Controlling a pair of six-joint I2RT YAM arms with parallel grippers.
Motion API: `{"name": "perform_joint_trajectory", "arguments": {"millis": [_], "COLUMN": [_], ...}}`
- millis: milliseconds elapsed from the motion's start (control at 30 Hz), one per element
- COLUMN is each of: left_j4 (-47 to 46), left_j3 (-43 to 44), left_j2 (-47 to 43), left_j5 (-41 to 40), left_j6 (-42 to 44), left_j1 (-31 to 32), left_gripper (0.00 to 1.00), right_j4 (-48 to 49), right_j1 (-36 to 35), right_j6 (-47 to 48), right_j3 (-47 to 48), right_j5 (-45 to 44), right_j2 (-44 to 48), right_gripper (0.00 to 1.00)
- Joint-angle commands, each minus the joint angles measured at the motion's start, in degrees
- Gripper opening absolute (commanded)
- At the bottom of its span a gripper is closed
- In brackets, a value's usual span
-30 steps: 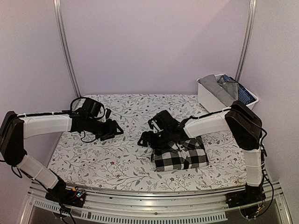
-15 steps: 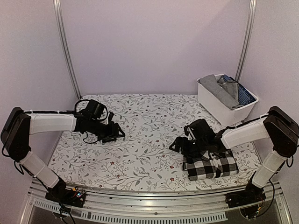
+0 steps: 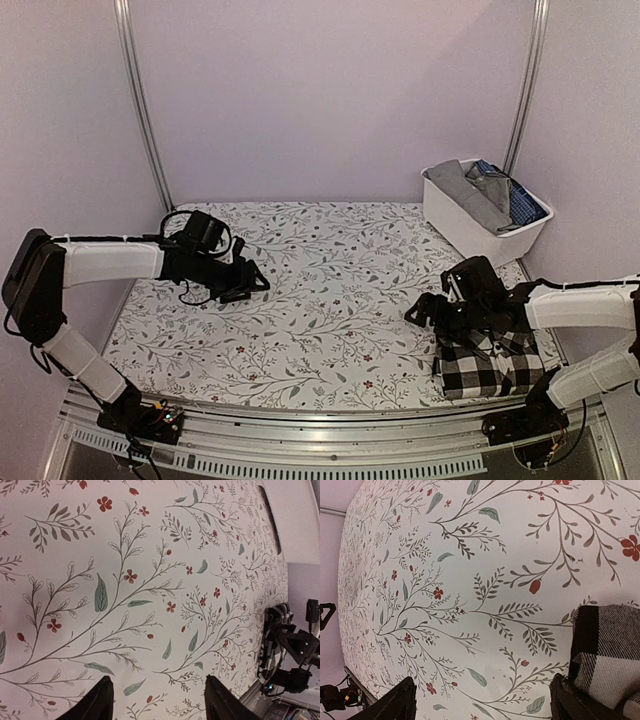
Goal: Fold and stack the long sleeve shirts
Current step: Move the square-folded shirt to the corner of the board, then reset both arms
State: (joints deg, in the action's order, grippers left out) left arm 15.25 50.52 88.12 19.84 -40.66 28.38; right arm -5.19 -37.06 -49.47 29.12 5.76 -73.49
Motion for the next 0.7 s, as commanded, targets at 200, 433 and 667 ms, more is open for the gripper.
{"name": "perform_joint_trajectory", "arguments": {"millis": [200,433,667], "left_j4": [1.9,3.9,1.0], "left_j3": [4.3,9.1,9.1], "left_j2": [-6.0,-12.5,-20.2], "left_j5": [-4.7,-11.4,-15.9], "left_j6": [4.5,10.5,15.2], "left_j1": [0.2,0.2,0.2], "left_gripper": [0.71,1.00,1.00], "right_j4": [-9.6,-7.2,-4.2], "right_j1": [0.2,0.2,0.2], "right_j6": [11.0,14.7,17.0], "right_j3": [16.8,25.9,29.9], "right_j5": [-5.4,-8.6,-10.8], "right_j2": [0.9,0.4,2.8], "right_gripper": [0.99,0.99,0.99]}}
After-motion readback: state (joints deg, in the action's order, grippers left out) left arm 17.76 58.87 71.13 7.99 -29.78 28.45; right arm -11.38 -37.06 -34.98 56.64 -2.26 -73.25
